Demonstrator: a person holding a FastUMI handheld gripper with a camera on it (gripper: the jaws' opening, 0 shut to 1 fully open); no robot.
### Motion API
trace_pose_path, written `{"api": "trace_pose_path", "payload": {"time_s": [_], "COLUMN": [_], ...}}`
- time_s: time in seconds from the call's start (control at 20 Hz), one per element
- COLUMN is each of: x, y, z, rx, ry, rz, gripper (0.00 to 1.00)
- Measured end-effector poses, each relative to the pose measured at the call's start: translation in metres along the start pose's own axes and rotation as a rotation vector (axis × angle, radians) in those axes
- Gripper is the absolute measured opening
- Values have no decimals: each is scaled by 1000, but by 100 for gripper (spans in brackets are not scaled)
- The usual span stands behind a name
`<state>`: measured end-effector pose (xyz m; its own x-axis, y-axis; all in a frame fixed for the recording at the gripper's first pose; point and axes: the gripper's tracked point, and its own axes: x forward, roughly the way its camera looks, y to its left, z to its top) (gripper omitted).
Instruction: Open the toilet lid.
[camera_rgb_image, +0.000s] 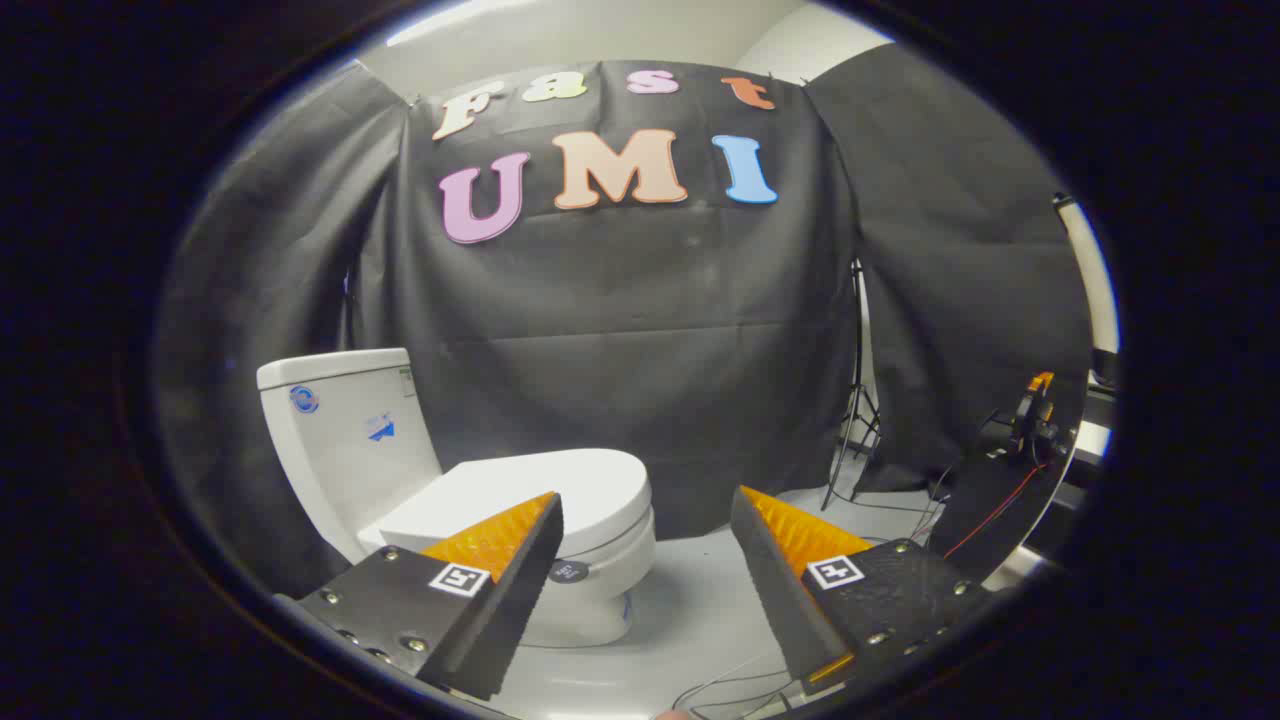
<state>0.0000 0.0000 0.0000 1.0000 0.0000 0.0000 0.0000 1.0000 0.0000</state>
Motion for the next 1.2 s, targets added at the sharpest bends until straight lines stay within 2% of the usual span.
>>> {"api": "trace_pose_path", "payload": {"time_s": [0.75,0.95,1.2], "x": [18,28,54], "y": [39,41,42], "z": [4,2,-24], "rx": [28,42,104], "ry": [21,27,160], "rz": [46,24,-11], "gripper": [100,99,99]}}
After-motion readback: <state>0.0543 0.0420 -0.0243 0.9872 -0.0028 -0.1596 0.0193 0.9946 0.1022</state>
